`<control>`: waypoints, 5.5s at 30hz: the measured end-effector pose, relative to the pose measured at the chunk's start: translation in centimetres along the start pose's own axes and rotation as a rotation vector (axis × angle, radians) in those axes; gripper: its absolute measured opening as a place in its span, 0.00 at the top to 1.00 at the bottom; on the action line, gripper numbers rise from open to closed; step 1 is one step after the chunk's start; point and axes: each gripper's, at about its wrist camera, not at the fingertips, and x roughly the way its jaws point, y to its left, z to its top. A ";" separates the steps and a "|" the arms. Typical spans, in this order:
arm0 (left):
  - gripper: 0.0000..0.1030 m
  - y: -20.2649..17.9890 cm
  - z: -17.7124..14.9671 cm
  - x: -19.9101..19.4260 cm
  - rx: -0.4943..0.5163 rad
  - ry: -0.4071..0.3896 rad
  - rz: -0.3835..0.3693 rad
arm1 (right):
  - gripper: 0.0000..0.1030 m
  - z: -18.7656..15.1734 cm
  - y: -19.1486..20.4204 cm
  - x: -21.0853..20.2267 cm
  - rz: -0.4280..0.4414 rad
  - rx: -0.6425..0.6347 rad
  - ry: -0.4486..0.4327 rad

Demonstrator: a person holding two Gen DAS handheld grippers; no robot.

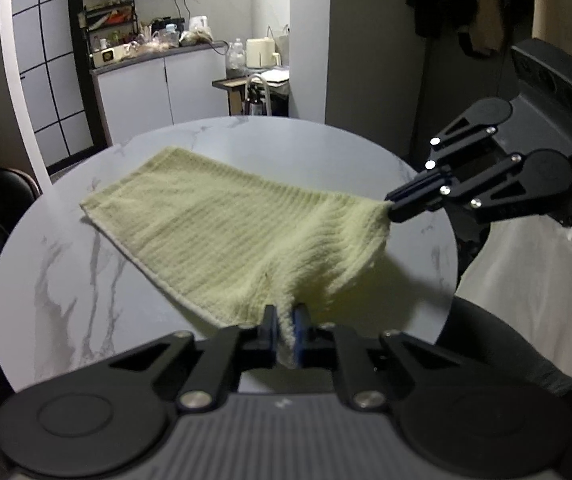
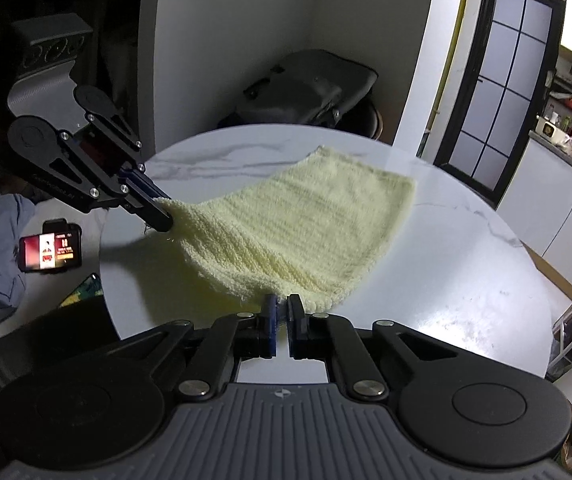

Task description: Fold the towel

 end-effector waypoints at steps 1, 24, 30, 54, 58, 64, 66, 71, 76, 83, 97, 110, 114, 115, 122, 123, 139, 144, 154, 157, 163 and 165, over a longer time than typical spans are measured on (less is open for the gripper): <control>0.91 -0.1 0.2 -0.3 0.003 -0.008 0.003 | 0.94 0.2 0.0 -0.4 -0.003 0.001 -0.009; 0.92 -1.2 6.1 -7.6 0.079 -0.196 0.105 | 0.94 5.8 0.0 -7.5 -0.084 -0.031 -0.217; 0.92 -0.8 6.9 -6.5 0.055 -0.173 0.107 | 0.94 6.6 -1.2 -6.6 -0.082 -0.006 -0.203; 0.92 6.2 8.2 -1.5 -0.046 -0.096 0.096 | 0.94 9.5 -6.1 1.8 -0.038 0.038 -0.114; 0.92 7.9 8.7 -0.1 -0.070 -0.075 0.089 | 0.94 10.1 -7.3 3.3 -0.027 0.045 -0.096; 0.92 9.7 8.8 2.0 -0.103 -0.035 0.069 | 0.94 10.3 -8.9 6.1 -0.010 0.062 -0.055; 0.92 10.2 8.7 2.8 -0.115 -0.021 0.064 | 0.94 10.1 -9.6 7.5 -0.002 0.075 -0.036; 0.91 11.4 8.3 4.6 -0.148 0.004 0.050 | 0.94 9.7 -10.6 9.8 0.007 0.088 -0.006; 0.91 12.7 8.0 6.4 -0.169 0.018 0.039 | 0.94 9.3 -11.6 11.8 0.012 0.103 0.021; 0.89 13.9 8.0 7.5 -0.178 0.031 0.055 | 0.94 9.2 -12.5 13.4 0.007 0.121 0.037; 0.70 14.0 7.6 5.4 -0.185 0.029 0.131 | 0.90 9.5 -12.9 12.8 -0.069 0.154 0.007; 0.36 11.0 7.5 3.8 -0.194 0.006 0.149 | 0.65 8.1 -11.1 9.3 -0.077 0.193 0.012; 0.36 9.6 7.2 3.1 -0.190 0.001 0.147 | 0.65 7.5 -10.4 8.3 -0.083 0.207 0.013; 0.36 9.3 7.1 2.9 -0.185 0.002 0.147 | 0.65 7.4 -10.3 8.1 -0.083 0.209 0.014; 0.26 7.5 6.7 1.7 -0.182 -0.005 0.148 | 0.56 6.2 -8.6 6.7 -0.082 0.234 0.025; 0.25 7.0 6.5 1.5 -0.177 -0.008 0.145 | 0.52 5.9 -8.1 6.3 -0.079 0.232 0.023; 0.00 2.3 4.6 0.0 -0.144 -0.061 0.202 | 0.00 3.6 -4.2 3.3 -0.130 0.227 -0.039; 0.00 1.4 4.0 0.6 -0.145 -0.054 0.211 | 0.00 2.5 -3.8 3.3 -0.147 0.245 -0.047; 0.00 0.2 3.2 0.2 -0.190 -0.076 0.253 | 0.00 1.6 -3.0 2.6 -0.149 0.282 -0.079; 0.00 -0.3 2.9 -0.1 -0.199 -0.081 0.251 | 0.00 1.3 -2.4 2.4 -0.160 0.273 -0.086; 0.00 -0.9 2.4 -0.7 -0.226 -0.092 0.265 | 0.00 0.7 -1.4 2.0 -0.166 0.304 -0.106; 0.00 -1.0 2.3 -0.8 -0.235 -0.094 0.268 | 0.00 0.6 -1.0 1.9 -0.171 0.308 -0.109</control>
